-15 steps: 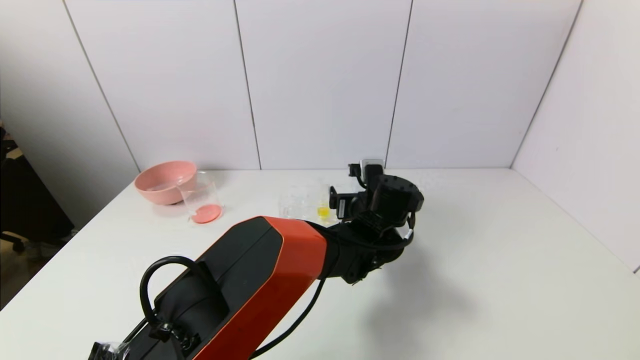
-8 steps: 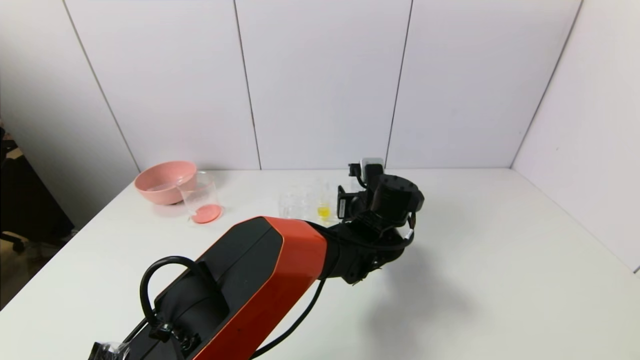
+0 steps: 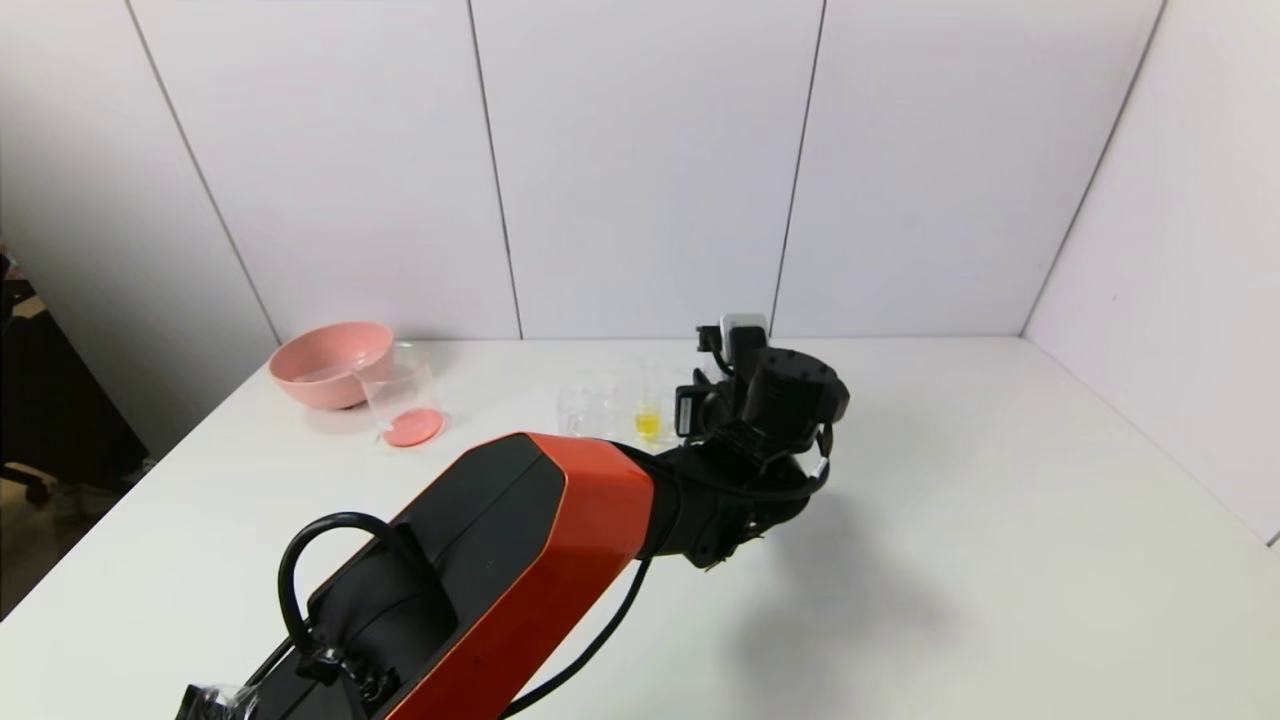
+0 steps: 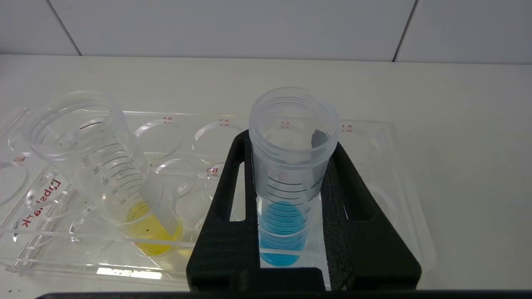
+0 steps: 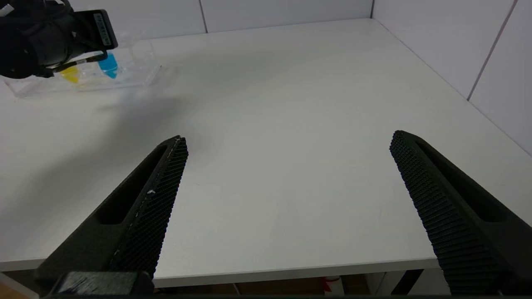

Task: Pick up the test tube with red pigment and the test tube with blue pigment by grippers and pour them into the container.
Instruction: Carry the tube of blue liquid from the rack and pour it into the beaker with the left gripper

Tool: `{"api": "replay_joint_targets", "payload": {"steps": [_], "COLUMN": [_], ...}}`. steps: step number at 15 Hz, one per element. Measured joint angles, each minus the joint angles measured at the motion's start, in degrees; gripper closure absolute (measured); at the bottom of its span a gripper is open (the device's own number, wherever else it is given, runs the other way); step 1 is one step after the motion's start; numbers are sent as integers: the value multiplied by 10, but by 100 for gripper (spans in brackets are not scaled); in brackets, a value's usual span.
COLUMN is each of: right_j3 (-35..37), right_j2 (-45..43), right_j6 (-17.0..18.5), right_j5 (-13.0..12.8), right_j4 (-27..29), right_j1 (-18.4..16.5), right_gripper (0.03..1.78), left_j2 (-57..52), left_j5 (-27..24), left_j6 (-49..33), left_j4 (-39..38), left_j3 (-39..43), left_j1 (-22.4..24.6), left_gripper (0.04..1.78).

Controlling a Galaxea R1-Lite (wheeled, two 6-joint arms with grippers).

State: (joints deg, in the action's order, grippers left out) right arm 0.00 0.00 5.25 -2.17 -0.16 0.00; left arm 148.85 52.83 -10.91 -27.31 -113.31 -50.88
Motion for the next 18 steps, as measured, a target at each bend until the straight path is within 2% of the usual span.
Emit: {"api": "replay_joint_targets", "payload": {"steps": [18], "right_j3": [0], "right_j2": [0], "right_j6": [0], "right_j5": [0], "right_j4": [0], "right_j1": [0], "right_gripper": [4], "left_j2": [-70], "left_j5": [4], "left_j6": [5], "left_j4": [0], "left_j3": [6], "left_j1": [-8], "left_gripper": [138]}}
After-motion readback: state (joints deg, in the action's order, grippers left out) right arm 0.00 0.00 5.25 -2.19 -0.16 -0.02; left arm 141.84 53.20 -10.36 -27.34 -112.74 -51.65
